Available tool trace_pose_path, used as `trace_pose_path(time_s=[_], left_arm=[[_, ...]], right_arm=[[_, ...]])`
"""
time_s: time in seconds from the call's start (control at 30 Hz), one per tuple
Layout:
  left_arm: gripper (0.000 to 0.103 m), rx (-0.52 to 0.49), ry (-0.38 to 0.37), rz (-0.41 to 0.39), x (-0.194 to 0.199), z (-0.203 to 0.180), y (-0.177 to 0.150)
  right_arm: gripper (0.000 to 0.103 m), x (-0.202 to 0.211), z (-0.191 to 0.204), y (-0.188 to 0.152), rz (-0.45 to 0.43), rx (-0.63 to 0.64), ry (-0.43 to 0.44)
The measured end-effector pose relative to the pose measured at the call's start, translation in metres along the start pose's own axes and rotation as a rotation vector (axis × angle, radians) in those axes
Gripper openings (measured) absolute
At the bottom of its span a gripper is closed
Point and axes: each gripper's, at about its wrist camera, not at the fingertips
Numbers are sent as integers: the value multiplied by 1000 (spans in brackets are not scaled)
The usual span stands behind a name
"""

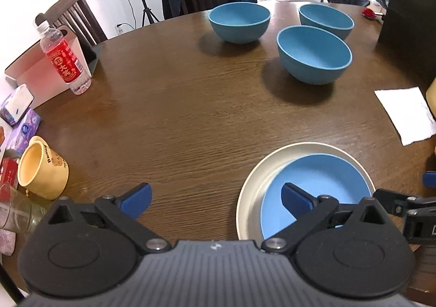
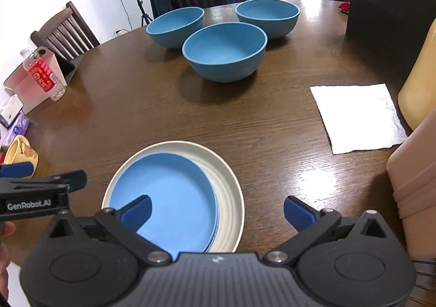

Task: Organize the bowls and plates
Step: 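Open both grippers and release the plate onto the stack, then move both tools to the rim of a blue bowl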

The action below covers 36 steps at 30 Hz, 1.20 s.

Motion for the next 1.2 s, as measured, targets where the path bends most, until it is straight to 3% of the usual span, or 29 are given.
trace_pose_path(time_s=[0.67,1.2], left_arm=[[103,42,14,-48,20,11,17],[103,9,-11,-62,8,4,92]], right_arm=[[103,16,-11,19,-35,-15,-11],[103,11,-24,82,-59,-79,-43]])
Point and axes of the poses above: each gripper's, at about its wrist camera, not at the fingertips, and x roughly against the way its jaws point, z to its left, y to its top, and after that the axes turned 8 degrees about -y, right-handed
